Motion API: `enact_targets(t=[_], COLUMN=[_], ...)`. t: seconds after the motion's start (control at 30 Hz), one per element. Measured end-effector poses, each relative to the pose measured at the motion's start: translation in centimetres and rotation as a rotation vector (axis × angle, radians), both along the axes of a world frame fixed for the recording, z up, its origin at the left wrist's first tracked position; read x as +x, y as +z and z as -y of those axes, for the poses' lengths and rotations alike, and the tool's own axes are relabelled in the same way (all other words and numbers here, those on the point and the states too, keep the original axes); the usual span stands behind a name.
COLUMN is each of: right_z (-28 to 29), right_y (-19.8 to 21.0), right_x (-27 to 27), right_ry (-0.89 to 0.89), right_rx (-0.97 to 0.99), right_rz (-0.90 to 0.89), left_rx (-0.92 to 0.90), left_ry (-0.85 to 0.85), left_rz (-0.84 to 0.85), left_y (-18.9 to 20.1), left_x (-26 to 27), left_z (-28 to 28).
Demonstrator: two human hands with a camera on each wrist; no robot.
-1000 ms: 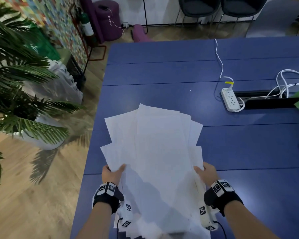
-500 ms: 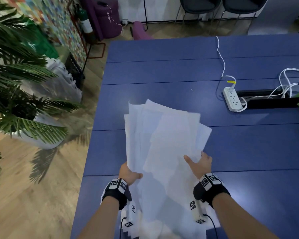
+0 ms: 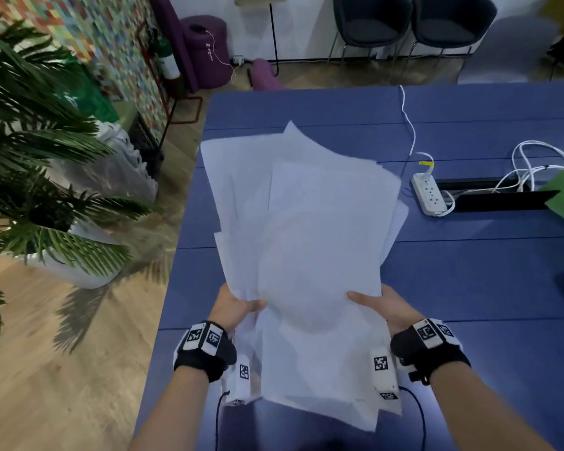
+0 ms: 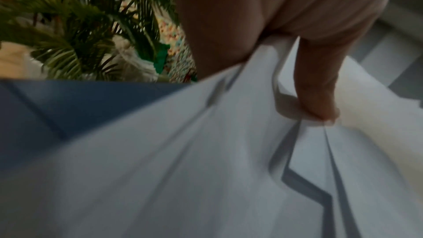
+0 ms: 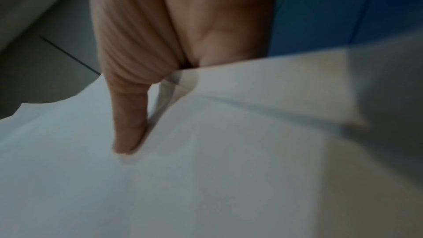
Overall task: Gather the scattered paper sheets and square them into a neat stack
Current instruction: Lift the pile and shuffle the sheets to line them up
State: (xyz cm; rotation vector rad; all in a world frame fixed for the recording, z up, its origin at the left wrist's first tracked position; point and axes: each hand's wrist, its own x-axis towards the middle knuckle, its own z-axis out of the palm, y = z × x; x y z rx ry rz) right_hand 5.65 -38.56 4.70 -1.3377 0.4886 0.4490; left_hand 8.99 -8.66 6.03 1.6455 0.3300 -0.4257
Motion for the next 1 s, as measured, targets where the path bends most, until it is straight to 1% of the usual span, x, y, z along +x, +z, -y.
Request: enact_targets(t=[0.03, 0.13, 0.23, 0.33, 0.4, 0.5, 0.57, 0.7, 0.8, 0.87, 0.93, 1.0], right_z=[-0.1, -0.3, -0.4, -0.1, -0.1, -0.9, -1.5, -2.3, -2.1, -1.5, -1.1, -1.0], right_y=[1.0, 3.8, 7.1, 8.8, 9.2, 8.9, 8.7, 9.3, 10.3, 10.5, 10.0, 9.0], right_x=[0.2, 1.2, 2.1, 2.5, 2.6, 2.7, 2.8, 3.5, 3.7, 3.5, 2.9, 2.2], right_ry=[-0.046, -0.169, -0.229, -0.309, -0.342, -0.329, -0.348, -0.389, -0.330, -0.264, -0.199, -0.182], right_rx=[0.016, -0.082, -0.181, -0.230, -0.231, -0.237, -0.242, -0.172, -0.133, -0.104, -0.082, -0.102], right_rz=[0.074, 0.275, 0.404, 0.474, 0.494, 0.496, 0.478, 0.470, 0.465, 0.440, 0.393, 0.336], left_rx=[-0.002, 0.013, 0.011, -0.044, -0.080, -0.107, -0.084, -0.083, -0.050, -0.066, -0.103, -0.112], left_ry=[-0.005, 0.039, 0.077, 0.180, 0.230, 0.172, 0.133, 0.128, 0.097, 0.078, 0.020, -0.070], left_rz=[0.054, 0.216, 0.327, 0.396, 0.406, 0.399, 0.410, 0.457, 0.492, 0.504, 0.467, 0.395], left_y=[1.2, 4.2, 6.6, 8.5, 9.2, 9.7, 9.6, 9.2, 9.7, 10.2, 10.4, 9.7], left_x=[0.3, 1.2, 1.8, 2.4, 2.6, 2.9, 3.2, 4.0, 4.6, 4.6, 4.1, 3.4], left_z=[0.2, 0.4, 0.5, 0.2, -0.1, 0.5, 1.4, 2.2, 1.9, 1.0, 0.1, -0.5])
